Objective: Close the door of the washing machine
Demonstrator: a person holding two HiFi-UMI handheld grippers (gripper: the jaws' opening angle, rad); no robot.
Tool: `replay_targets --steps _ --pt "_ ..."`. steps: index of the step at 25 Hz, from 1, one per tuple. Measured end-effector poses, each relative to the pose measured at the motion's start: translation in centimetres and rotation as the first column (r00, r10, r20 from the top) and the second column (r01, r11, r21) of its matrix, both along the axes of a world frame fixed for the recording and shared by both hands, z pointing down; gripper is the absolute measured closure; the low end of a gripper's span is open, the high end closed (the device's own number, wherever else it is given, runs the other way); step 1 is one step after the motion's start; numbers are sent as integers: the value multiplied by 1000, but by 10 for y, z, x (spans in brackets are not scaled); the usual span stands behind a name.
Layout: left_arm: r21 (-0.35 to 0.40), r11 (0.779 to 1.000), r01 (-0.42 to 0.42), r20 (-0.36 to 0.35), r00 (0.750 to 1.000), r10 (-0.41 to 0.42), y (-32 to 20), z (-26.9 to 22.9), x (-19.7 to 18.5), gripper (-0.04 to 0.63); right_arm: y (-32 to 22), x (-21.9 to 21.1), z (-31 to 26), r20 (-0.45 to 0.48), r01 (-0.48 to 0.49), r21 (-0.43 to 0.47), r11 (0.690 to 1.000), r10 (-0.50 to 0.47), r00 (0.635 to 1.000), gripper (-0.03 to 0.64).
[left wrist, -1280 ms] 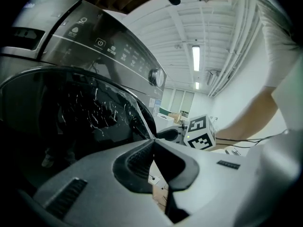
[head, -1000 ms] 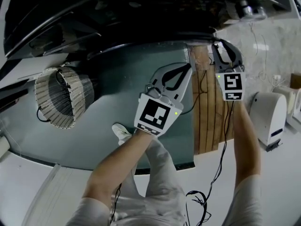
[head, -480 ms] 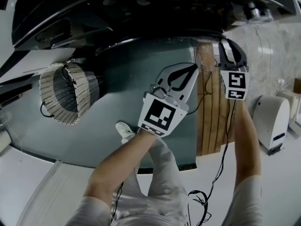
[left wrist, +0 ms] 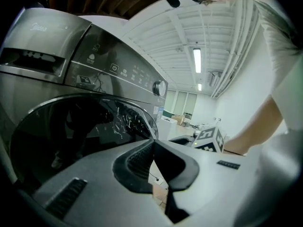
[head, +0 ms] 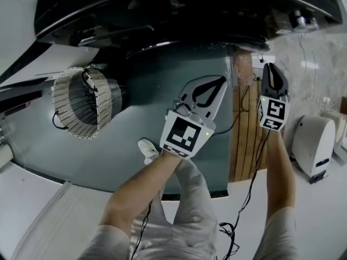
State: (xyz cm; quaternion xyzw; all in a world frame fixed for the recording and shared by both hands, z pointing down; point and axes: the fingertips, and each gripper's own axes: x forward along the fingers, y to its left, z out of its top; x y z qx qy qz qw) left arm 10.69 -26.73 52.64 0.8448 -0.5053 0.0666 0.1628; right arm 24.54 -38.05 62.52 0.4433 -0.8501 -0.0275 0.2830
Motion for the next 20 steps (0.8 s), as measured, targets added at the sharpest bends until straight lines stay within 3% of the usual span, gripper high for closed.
replay_targets --steps 7,14,20 --pt "108 994 10 96 995 -20 50 -61 -47 592 88 7 -84 215 -78 -35 996 84 973 606" --pt "21 997 71 47 996 -72 131 -187 -96 592 162 -36 -258 362 26 -84 996 6 932 606" --pt "76 995 58 43 997 -61 173 -301 -119 592 221 -68 -378 420 59 -129 990 1 907 606"
